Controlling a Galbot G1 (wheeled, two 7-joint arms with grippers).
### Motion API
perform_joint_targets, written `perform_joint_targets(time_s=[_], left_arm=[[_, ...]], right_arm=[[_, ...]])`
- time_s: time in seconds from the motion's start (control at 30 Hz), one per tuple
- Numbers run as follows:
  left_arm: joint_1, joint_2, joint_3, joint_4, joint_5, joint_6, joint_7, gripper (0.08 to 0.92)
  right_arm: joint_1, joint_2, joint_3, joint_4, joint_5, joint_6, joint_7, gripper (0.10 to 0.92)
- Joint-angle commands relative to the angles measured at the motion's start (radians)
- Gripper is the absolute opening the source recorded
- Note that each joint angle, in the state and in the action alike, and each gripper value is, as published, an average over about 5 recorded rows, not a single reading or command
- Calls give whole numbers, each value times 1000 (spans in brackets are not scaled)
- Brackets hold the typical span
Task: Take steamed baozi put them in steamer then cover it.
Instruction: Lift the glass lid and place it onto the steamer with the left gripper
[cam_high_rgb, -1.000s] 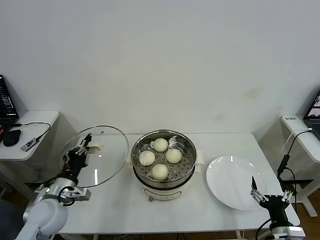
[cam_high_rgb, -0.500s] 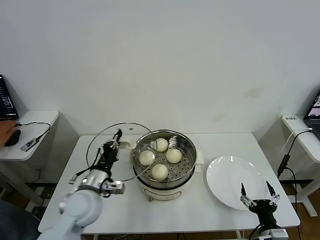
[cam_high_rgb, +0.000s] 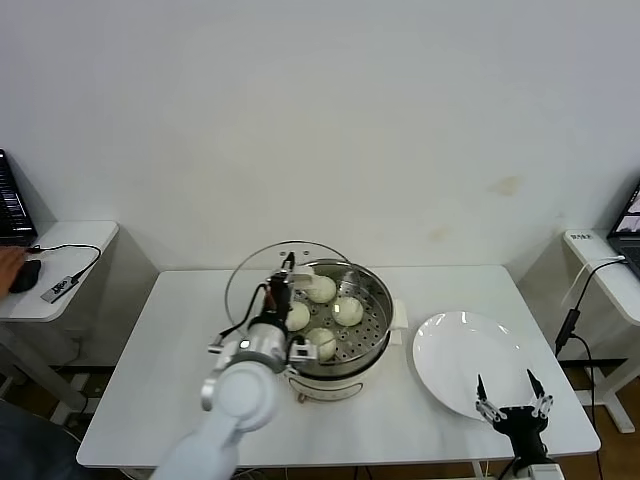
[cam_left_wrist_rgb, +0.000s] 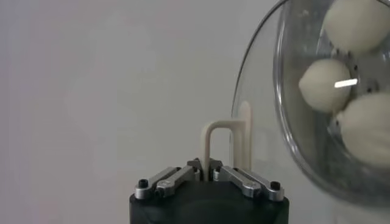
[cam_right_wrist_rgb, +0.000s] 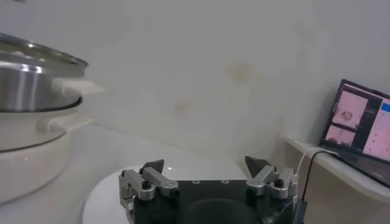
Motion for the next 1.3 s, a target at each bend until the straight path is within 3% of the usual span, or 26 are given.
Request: perform_joint_targets(time_s=[0.03,0.57,1.3], left_arm=[[-55,-167,111,100,125,42,58,140],[-27,-205,75,203,159,31,15,140],[-9,-227,60,231,158,20,-16,140]], right_arm=[[-2,5,-2,-5,-27,6,2,823],[-7,-4,-14,-10,-16,14,-2,823],[-14,-12,-23,-13,-17,19,-3,823]])
